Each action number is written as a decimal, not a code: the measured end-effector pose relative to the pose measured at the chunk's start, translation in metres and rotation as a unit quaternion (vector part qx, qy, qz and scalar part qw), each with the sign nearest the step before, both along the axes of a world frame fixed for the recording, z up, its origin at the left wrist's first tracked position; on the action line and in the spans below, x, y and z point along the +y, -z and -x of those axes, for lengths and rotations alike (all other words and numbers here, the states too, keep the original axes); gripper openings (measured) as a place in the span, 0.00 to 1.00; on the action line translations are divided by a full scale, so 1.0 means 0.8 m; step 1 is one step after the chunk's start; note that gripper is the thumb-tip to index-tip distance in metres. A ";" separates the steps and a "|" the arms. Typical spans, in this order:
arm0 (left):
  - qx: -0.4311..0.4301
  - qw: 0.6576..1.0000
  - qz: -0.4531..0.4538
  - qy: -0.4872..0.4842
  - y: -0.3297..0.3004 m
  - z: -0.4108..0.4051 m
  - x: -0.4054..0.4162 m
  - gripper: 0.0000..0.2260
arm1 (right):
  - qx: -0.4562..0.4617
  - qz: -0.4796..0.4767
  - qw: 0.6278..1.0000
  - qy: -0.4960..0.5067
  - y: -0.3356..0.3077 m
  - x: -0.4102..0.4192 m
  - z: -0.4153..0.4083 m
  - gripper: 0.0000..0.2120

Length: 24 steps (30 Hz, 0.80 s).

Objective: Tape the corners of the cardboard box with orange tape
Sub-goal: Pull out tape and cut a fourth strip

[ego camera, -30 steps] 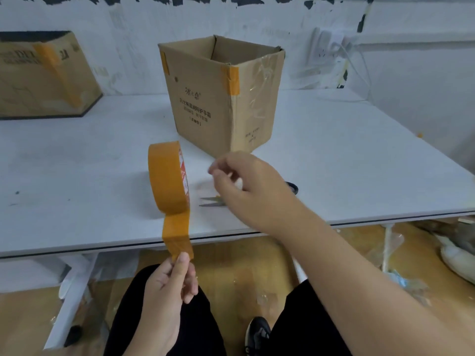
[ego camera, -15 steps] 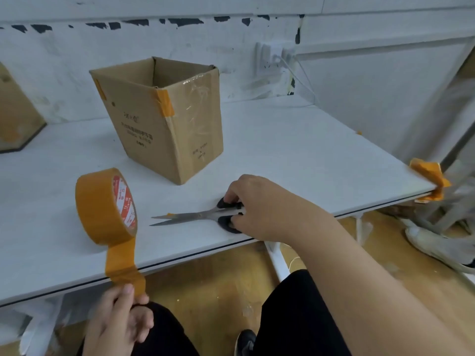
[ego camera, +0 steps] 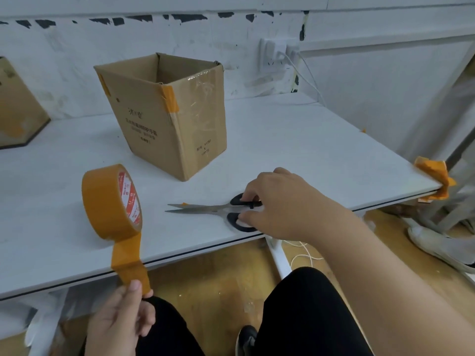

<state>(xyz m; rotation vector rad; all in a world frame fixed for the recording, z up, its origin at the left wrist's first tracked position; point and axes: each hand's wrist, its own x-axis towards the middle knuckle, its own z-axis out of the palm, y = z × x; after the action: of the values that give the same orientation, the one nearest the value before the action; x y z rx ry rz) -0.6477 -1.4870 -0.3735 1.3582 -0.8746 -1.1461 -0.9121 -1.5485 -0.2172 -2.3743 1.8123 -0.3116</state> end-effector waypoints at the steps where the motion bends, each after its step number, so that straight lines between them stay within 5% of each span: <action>1: -0.008 1.000 0.008 0.000 0.000 0.001 0.002 0.21 | -0.013 -0.004 1.000 0.001 -0.003 0.005 0.004 0.13; 7: -0.021 0.999 0.045 -0.007 0.005 0.003 0.004 0.15 | -0.122 -0.136 0.983 -0.027 -0.019 0.048 0.013 0.17; 12: -0.024 0.999 0.047 -0.003 0.008 0.003 0.004 0.16 | -0.078 -0.198 0.976 -0.048 -0.003 0.069 0.003 0.25; 24: -0.019 0.998 0.063 0.013 0.006 0.005 0.005 0.13 | -0.022 -0.254 0.967 -0.021 0.020 0.056 -0.019 0.26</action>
<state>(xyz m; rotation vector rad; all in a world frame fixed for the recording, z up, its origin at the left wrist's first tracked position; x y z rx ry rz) -0.6521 -1.4832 -0.3782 1.2719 -0.9782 -1.0700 -0.8966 -1.5036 -0.2329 -2.0221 1.5800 0.0991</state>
